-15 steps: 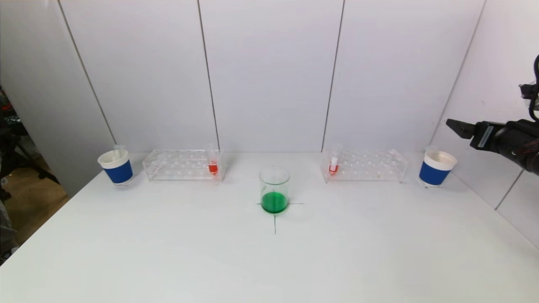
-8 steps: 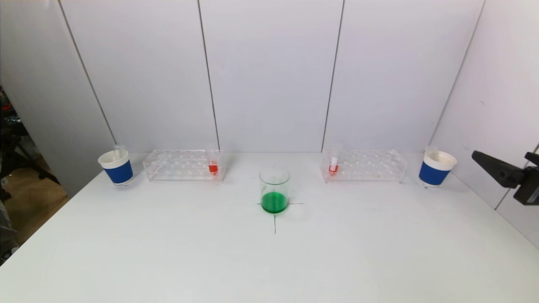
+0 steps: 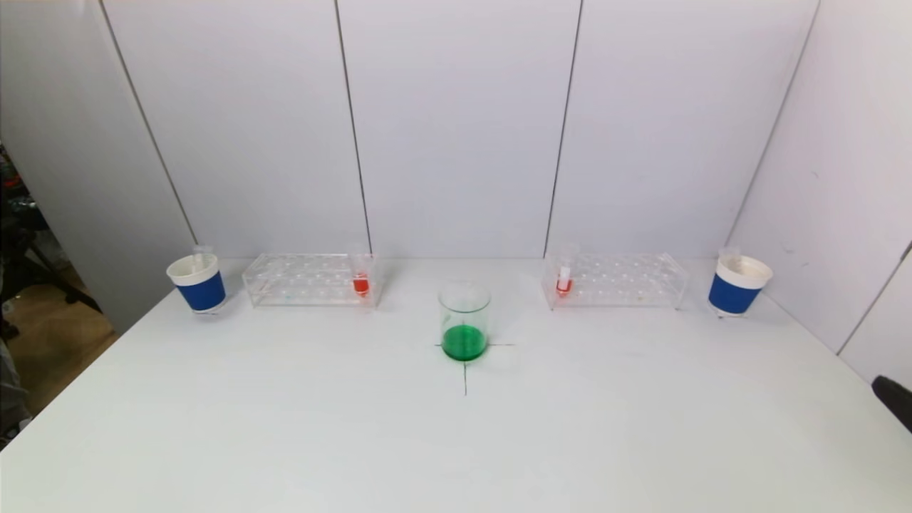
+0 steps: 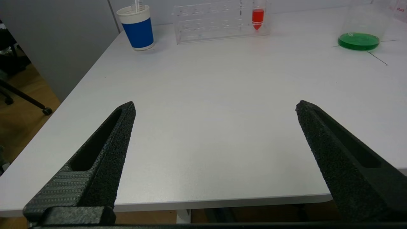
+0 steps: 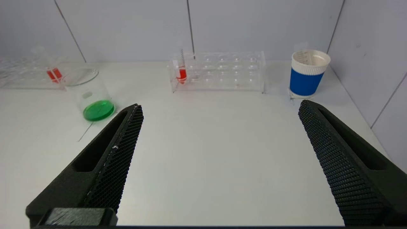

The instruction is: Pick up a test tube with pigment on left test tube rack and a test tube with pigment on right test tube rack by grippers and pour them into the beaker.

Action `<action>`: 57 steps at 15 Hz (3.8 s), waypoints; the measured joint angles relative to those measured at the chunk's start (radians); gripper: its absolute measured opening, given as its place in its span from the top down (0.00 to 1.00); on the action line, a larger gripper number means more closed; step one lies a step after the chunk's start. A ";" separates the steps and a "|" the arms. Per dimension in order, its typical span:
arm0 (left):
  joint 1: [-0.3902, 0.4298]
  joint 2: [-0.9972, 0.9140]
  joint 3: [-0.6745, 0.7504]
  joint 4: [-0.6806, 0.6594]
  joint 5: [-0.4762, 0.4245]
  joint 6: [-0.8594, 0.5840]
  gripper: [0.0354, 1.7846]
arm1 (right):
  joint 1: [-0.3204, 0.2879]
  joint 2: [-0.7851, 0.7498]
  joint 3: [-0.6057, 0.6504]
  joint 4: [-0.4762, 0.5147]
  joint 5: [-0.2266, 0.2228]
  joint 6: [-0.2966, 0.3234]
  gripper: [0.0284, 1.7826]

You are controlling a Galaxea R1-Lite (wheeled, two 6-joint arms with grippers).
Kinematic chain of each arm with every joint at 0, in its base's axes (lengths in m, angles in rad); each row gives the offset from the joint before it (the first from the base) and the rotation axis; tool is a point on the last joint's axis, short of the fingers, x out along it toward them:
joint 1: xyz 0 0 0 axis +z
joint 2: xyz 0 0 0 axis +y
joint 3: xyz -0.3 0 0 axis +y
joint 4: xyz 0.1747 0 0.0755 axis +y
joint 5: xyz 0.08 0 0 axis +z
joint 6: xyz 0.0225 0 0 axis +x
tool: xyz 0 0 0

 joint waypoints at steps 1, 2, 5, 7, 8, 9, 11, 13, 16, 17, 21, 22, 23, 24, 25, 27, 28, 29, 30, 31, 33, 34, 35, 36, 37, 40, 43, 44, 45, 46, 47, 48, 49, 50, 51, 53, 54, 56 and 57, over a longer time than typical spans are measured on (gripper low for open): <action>0.000 0.000 0.000 0.000 0.000 0.000 0.01 | 0.001 -0.069 -0.001 0.082 0.008 0.003 0.00; 0.000 0.000 0.000 0.000 0.000 0.000 0.01 | 0.001 -0.138 -0.001 0.159 0.015 0.010 0.00; 0.000 0.000 0.000 0.000 0.000 0.000 0.01 | 0.011 -0.283 -0.012 0.306 0.014 0.021 0.00; 0.000 0.000 0.000 0.000 0.000 0.000 0.01 | 0.017 -0.325 -0.041 0.335 0.017 0.031 0.00; 0.000 0.000 0.000 0.000 0.000 0.000 0.01 | 0.031 -0.338 -0.060 0.351 0.022 0.032 0.00; 0.000 0.000 0.000 0.000 0.000 0.000 0.01 | 0.056 -0.349 -0.077 0.379 0.024 0.033 0.00; 0.000 0.000 0.000 0.000 0.000 0.000 0.01 | 0.124 -0.373 -0.120 0.466 0.018 0.035 0.00; 0.000 0.000 0.000 0.000 0.000 0.000 0.01 | 0.139 -0.416 -0.127 0.519 0.011 0.035 0.00; 0.000 0.000 0.000 0.000 0.000 0.000 0.01 | 0.129 -0.502 -0.086 0.530 -0.036 0.030 0.00; 0.000 0.000 0.000 0.000 0.000 0.000 0.01 | 0.128 -0.531 -0.069 0.535 -0.058 0.029 0.00; 0.000 0.000 0.000 0.000 0.000 0.000 0.01 | 0.126 -0.615 0.006 0.510 -0.167 -0.015 0.00; 0.000 0.000 0.000 0.000 0.000 0.000 0.01 | 0.125 -0.624 0.019 0.493 -0.191 -0.016 0.00; 0.000 0.000 0.000 0.000 0.000 0.000 0.01 | 0.125 -0.630 0.030 0.466 -0.202 -0.016 0.00; 0.000 0.000 0.000 0.000 0.000 0.000 0.01 | 0.125 -0.633 0.042 0.432 -0.217 -0.018 0.00; 0.000 0.000 0.000 0.000 0.000 0.000 0.01 | 0.125 -0.634 0.063 0.387 -0.244 -0.030 0.00; 0.000 0.000 0.000 0.000 0.000 0.000 0.01 | 0.125 -0.636 0.134 0.261 -0.277 -0.092 0.00; 0.000 0.000 0.000 0.000 0.000 0.000 0.01 | 0.125 -0.636 0.168 0.197 -0.278 -0.119 0.00; 0.000 0.000 0.000 0.000 0.000 0.000 0.01 | 0.125 -0.637 0.187 0.152 -0.280 -0.128 0.00; 0.000 0.000 0.000 0.000 0.000 0.000 0.01 | 0.125 -0.637 0.196 0.161 -0.278 -0.129 0.00; 0.000 0.000 0.000 0.000 0.000 0.000 0.01 | 0.124 -0.637 0.201 0.208 -0.277 -0.129 0.00; 0.000 0.000 0.000 0.000 0.000 0.000 0.01 | 0.124 -0.637 0.204 0.332 -0.266 -0.129 0.01; 0.000 0.000 0.000 0.000 0.000 0.000 0.01 | 0.124 -0.637 0.205 0.356 -0.261 -0.131 0.01; 0.000 0.000 0.000 0.000 0.000 0.000 0.01 | 0.125 -0.637 0.205 0.358 -0.258 -0.133 0.01; 0.000 0.000 0.000 0.000 0.000 0.000 0.01 | 0.125 -0.637 0.205 0.359 -0.256 -0.133 0.01; 0.000 0.000 0.000 0.000 0.000 0.000 0.01 | 0.125 -0.637 0.205 0.359 -0.255 -0.134 0.01; 0.000 0.000 0.000 0.000 0.000 0.000 0.01 | 0.125 -0.637 0.205 0.361 -0.257 -0.128 0.01; 0.000 0.000 0.000 0.000 0.000 0.000 0.01 | 0.125 -0.637 0.205 0.361 -0.258 -0.113 0.01; 0.000 0.000 0.000 0.000 0.000 0.000 0.01 | 0.125 -0.637 0.205 0.361 -0.258 -0.112 0.01; 0.000 0.000 0.000 0.000 0.000 0.000 0.01 | 0.125 -0.637 0.205 0.361 -0.258 -0.111 0.01; 0.000 0.000 0.000 0.000 0.000 0.000 0.01 | 0.125 -0.637 0.205 0.361 -0.258 -0.111 0.01; 0.000 0.000 0.000 0.000 0.000 0.000 0.01 | 0.125 -0.637 0.205 0.361 -0.259 -0.111 0.01; 0.000 0.000 0.000 0.000 0.000 0.000 0.01 | 0.125 -0.637 0.205 0.361 -0.259 -0.111 0.01; 0.000 0.000 0.000 0.000 0.000 0.000 0.01 | 0.125 -0.637 0.205 0.361 -0.258 -0.111 0.01; 0.000 0.000 0.000 0.000 0.000 0.000 0.01 | 0.125 -0.637 0.205 0.361 -0.259 -0.111 0.01; 0.000 0.000 0.000 0.000 0.000 0.000 0.01 | 0.125 -0.637 0.205 0.361 -0.259 -0.110 0.01; 0.000 0.000 0.000 0.000 0.000 0.000 0.01 | 0.125 -0.637 0.205 0.360 -0.259 -0.108 0.01; 0.000 0.000 0.000 0.000 0.000 0.000 0.01 | 0.125 -0.637 0.205 0.360 -0.259 -0.106 0.01; 0.000 0.000 0.000 0.000 0.000 0.000 0.01 | 0.125 -0.637 0.205 0.360 -0.259 -0.106 0.01; 0.000 0.000 0.000 0.000 0.000 0.000 0.01 | 0.125 -0.637 0.205 0.360 -0.260 -0.105 0.01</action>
